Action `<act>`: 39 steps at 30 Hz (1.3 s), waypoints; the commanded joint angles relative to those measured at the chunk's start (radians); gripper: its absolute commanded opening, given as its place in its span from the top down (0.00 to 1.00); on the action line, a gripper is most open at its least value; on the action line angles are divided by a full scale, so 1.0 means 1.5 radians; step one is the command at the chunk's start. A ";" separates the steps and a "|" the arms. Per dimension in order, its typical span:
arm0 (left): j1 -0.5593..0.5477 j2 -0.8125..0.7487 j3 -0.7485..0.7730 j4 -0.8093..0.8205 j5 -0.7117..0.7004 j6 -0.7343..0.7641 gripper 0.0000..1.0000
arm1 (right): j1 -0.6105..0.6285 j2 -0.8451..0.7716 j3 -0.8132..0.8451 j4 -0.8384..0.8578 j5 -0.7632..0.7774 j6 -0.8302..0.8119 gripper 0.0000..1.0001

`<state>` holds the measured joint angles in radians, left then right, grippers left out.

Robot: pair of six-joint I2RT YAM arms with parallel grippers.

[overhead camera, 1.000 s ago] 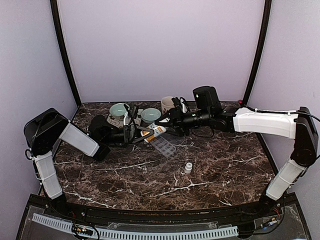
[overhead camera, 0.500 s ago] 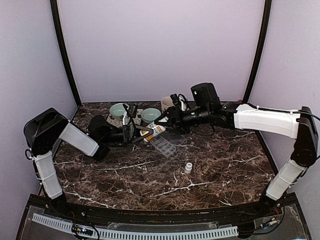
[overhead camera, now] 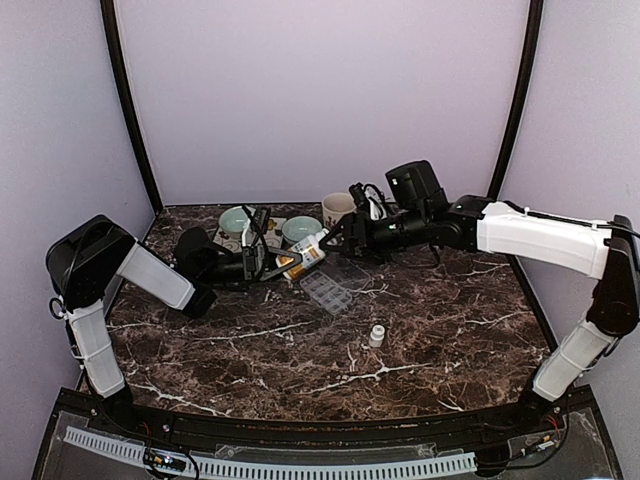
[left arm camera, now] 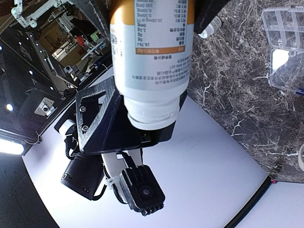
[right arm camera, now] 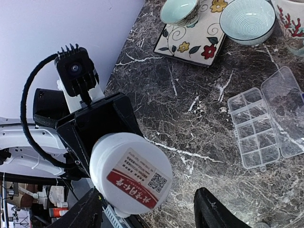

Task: Sort the pills into containers
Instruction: Pass from the right arm to the left, then open the lid of the pill bottle.

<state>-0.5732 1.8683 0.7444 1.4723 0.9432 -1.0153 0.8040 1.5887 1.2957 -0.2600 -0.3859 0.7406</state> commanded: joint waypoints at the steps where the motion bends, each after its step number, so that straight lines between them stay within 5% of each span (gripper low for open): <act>1: 0.004 -0.013 -0.003 0.023 0.007 0.001 0.87 | -0.002 -0.031 0.027 -0.030 0.043 -0.050 0.33; 13: 0.007 -0.014 -0.002 0.012 0.011 0.004 0.87 | 0.017 -0.025 0.090 -0.112 0.118 -0.149 0.34; 39: 0.009 -0.010 0.001 0.022 0.020 -0.004 0.87 | 0.039 0.025 0.128 -0.174 0.170 -0.179 0.37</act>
<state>-0.5652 1.8690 0.7444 1.4574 0.9508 -1.0161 0.8516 1.6131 1.4582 -0.5140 -0.1581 0.4889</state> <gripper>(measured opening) 0.513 0.632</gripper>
